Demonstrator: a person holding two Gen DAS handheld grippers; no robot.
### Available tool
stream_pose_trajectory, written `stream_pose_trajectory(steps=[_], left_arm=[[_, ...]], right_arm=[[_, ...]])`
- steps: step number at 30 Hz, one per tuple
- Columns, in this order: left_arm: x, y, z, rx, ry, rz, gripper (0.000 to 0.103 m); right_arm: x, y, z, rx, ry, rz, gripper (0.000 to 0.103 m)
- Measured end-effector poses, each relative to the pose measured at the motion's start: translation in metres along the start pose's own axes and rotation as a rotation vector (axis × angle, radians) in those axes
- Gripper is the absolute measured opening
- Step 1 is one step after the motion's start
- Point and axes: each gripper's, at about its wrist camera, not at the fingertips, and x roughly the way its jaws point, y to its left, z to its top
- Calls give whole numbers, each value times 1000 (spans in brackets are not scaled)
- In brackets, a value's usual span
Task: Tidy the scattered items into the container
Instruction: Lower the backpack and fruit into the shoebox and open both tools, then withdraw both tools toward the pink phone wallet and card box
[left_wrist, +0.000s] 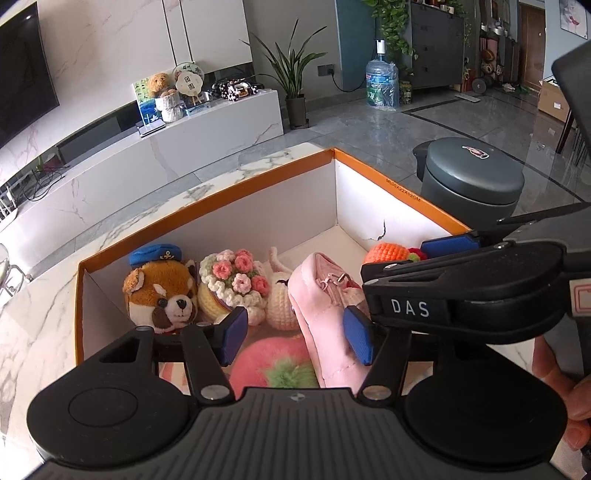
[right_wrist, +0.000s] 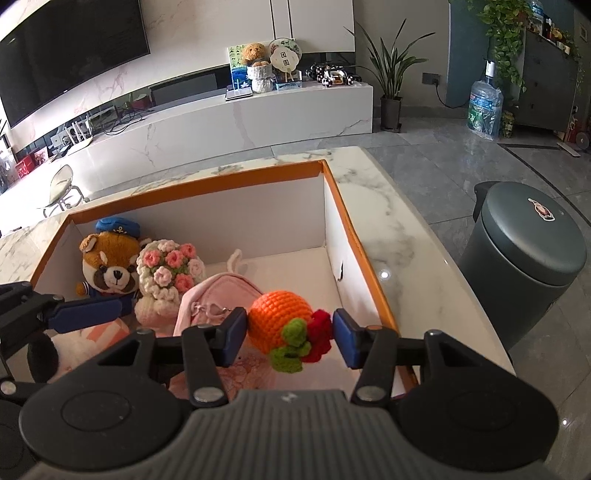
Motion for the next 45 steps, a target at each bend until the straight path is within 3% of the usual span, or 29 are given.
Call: stream_pose_trajectory(steps=[3,14,23,36,45], left_arm=[[-5,2,-1,-18,-5,-16,62],[-30,10,-4,-58,-36,1,62],[-64,25,-14,-101,-95,28,62],[-118,85,-46,-282,-166,146,62],[-149,144,-88,-459,-180,268,63]], right_arm=[[-3,-1,-1,12,7,4,56],[-20,4,-6,34,2,-17,64],[-51,24,-9,13,-60,-35,71],[-100,97,-10,-93,-197,4,72],[-111,169,-22,-212,-224,59,76]])
